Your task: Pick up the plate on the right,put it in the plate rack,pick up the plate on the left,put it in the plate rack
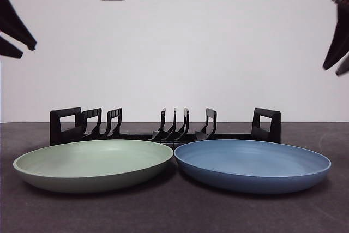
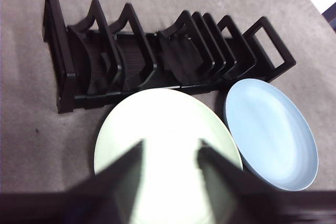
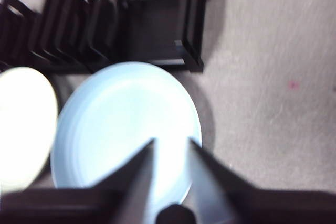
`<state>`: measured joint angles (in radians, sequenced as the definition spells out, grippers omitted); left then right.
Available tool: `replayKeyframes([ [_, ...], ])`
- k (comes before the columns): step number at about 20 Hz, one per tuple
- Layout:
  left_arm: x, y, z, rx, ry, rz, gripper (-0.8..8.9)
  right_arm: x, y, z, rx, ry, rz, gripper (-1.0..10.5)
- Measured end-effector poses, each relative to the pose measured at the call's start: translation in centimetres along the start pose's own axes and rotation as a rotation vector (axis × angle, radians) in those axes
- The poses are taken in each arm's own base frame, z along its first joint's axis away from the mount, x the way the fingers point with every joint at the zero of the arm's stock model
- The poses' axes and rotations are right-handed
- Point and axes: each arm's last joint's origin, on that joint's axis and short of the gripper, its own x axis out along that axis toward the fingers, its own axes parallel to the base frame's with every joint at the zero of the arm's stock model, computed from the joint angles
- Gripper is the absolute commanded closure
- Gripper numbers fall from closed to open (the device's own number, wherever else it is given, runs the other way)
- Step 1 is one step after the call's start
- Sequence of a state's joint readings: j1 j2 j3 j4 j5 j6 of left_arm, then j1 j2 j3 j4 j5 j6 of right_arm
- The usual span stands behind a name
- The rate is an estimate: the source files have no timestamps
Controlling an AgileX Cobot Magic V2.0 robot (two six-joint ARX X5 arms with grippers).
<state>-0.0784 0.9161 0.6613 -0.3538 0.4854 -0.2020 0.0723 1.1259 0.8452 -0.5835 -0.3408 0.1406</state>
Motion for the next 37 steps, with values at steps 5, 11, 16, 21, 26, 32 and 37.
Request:
replayKeyframes([
  [5,0.3,-1.6,1.4,0.06,-0.007,-0.054,4.89,2.0,-0.7,-0.1,0.028,0.081,-0.011,6.6],
  [11,0.0,-6.0,3.0,0.244,-0.051,-0.099,4.9,6.9,-1.3,-0.7,0.039,0.231,-0.007,6.7],
  [16,0.5,-8.4,2.0,0.357,-0.021,-0.091,4.9,10.6,-1.9,-1.6,0.048,0.322,-0.007,7.7],
  [21,1.2,-9.4,1.0,0.426,0.03,-0.067,4.9,11.8,-2.2,-2.2,0.065,0.366,-0.014,9.7],
  [26,2.3,-10.0,0.1,0.523,0.107,-0.082,4.9,11.7,-2.1,-2.0,0.089,0.362,-0.017,9.6],
  [32,3.4,-12.0,-1.6,0.822,0.166,-0.184,4.9,8.9,-1.2,-1.4,0.116,0.315,-0.018,9.6],
  [37,3.3,-14.9,-3.8,1.083,0.178,-0.273,4.91,6.2,-0.1,-0.8,0.109,0.276,-0.002,9.6],
])
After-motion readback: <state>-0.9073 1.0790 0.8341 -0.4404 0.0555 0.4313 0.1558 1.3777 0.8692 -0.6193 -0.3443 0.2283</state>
